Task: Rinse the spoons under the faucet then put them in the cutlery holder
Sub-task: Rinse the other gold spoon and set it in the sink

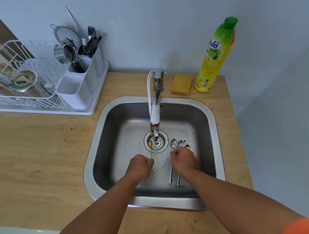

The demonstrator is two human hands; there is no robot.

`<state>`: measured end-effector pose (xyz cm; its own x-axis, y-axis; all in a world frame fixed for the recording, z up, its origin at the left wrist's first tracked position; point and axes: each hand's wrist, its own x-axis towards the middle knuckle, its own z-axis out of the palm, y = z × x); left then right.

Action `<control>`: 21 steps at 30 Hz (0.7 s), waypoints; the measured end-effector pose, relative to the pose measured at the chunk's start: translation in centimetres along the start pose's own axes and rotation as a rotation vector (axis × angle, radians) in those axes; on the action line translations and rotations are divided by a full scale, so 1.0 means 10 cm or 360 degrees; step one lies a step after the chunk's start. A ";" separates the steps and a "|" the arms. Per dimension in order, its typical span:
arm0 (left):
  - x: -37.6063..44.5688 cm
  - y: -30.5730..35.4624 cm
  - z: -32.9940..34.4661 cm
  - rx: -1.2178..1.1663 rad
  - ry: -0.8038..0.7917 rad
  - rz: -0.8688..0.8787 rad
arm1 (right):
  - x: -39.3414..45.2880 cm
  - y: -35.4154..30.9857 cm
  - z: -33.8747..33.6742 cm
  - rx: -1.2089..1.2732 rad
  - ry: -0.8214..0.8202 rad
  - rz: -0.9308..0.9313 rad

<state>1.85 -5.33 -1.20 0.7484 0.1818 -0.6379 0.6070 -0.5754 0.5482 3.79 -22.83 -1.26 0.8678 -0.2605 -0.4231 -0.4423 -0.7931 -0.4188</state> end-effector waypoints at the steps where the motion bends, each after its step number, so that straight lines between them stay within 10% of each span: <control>1: -0.01 0.01 0.01 0.0006 -0.0006 0.0011 | -0.01 -0.06 0.03 0.0121 -0.0113 -0.0036; 15: -0.14 0.07 0.07 -0.0067 -0.0174 0.0020 | 0.07 -0.22 0.13 0.0707 -0.0633 -0.0012; 21: 0.06 0.11 -0.16 -0.0358 0.0163 0.0108 | 0.13 -0.17 0.06 0.0679 -0.0630 -0.0216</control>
<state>3.45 -4.58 -0.12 0.8055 0.2351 -0.5440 0.5903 -0.3991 0.7016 5.53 -21.50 -1.55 0.8086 0.1177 -0.5764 -0.4565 -0.4926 -0.7409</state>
